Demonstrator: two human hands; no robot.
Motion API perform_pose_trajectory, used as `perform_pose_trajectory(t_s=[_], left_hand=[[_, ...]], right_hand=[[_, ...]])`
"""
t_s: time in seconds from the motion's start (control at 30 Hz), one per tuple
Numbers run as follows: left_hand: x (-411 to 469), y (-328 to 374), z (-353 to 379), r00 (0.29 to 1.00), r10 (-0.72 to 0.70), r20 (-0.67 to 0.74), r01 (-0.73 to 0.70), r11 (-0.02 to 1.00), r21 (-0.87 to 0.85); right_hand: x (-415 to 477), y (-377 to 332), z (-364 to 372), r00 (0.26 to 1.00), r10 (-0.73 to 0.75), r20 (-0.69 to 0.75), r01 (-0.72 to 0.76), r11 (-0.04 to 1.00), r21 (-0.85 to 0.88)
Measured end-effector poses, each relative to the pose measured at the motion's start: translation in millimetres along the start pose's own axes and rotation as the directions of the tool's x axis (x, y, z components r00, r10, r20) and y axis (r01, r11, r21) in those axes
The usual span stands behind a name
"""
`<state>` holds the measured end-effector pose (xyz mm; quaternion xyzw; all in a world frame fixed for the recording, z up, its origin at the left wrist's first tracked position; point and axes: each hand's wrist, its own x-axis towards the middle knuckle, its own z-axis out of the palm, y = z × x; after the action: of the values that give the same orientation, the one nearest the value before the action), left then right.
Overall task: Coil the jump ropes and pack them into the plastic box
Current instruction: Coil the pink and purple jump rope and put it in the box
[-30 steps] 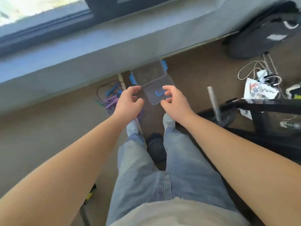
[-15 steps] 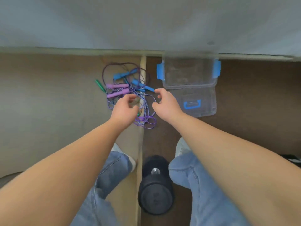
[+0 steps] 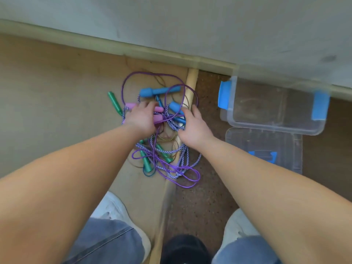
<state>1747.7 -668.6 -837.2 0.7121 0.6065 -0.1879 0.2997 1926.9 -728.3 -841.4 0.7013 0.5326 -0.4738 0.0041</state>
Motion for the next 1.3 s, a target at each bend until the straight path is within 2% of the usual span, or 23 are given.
perform_pose_trajectory(t_s=[0.07,0.17,0.23,0.4,0.5,0.6,0.7,0.8,0.87,0.93,0.97,1.07,1.17,1.23,1.3], left_hand=[[9,-10,8,0.999,0.01,0.045,-0.017,0.987,0.159],[15,-23,25,1.0,0.018,-0.017,-0.009,0.92,0.392],[17,-28,33,0.998,0.005,-0.064,0.023,0.907,0.421],[10,-22,28,0.997,-0.016,-0.075,0.029,0.985,0.17],[-7,-12,17,0.992,-0.027,-0.125,0.016,0.996,-0.085],[-28,0,0,0.99,-0.032,-0.138,-0.016,0.943,-0.332],[-52,22,-23,0.995,0.015,-0.096,-0.054,0.906,-0.419],[-73,40,-43,0.994,0.058,-0.089,-0.093,0.873,-0.478],[-87,48,-55,0.995,0.063,-0.072,-0.091,0.846,-0.526],[-102,56,-63,0.994,0.092,-0.059,-0.109,0.878,-0.466],[-108,59,-65,0.992,0.1,-0.074,-0.121,0.905,-0.408],[-125,62,-65,0.976,0.141,-0.164,-0.178,0.954,-0.239],[-147,62,-61,0.95,0.201,-0.24,-0.242,0.958,-0.153],[-162,60,-57,0.905,0.275,-0.325,-0.319,0.943,-0.091],[-175,59,-54,0.826,0.377,-0.419,-0.419,0.908,-0.01]], right_hand=[[7,-1,7,0.997,-0.023,0.072,0.028,0.997,-0.069],[12,-1,17,0.99,0.024,0.141,0.007,0.977,-0.214],[10,0,21,0.979,0.089,0.182,-0.044,0.971,-0.234],[5,6,16,0.969,0.181,0.17,-0.142,0.966,-0.217],[-10,4,12,0.971,0.184,0.155,-0.157,0.972,-0.174],[-31,-12,0,0.992,0.08,0.097,-0.077,0.997,-0.032],[-50,-41,-14,0.997,0.027,0.077,-0.048,0.959,0.279],[-70,-66,-30,0.984,0.06,0.167,-0.156,0.741,0.653],[-84,-77,-45,0.981,0.048,0.189,-0.182,0.574,0.799],[-95,-79,-57,0.986,0.036,0.161,-0.158,0.482,0.862],[-99,-78,-61,0.989,0.048,0.138,-0.144,0.488,0.861],[-110,-70,-68,0.992,0.114,0.055,-0.112,0.595,0.795],[-130,-63,-72,0.988,0.155,-0.001,-0.093,0.593,0.8],[-145,-60,-75,0.981,0.193,-0.006,-0.112,0.595,0.796],[-161,-60,-76,0.974,0.224,0.022,-0.154,0.593,0.79]])
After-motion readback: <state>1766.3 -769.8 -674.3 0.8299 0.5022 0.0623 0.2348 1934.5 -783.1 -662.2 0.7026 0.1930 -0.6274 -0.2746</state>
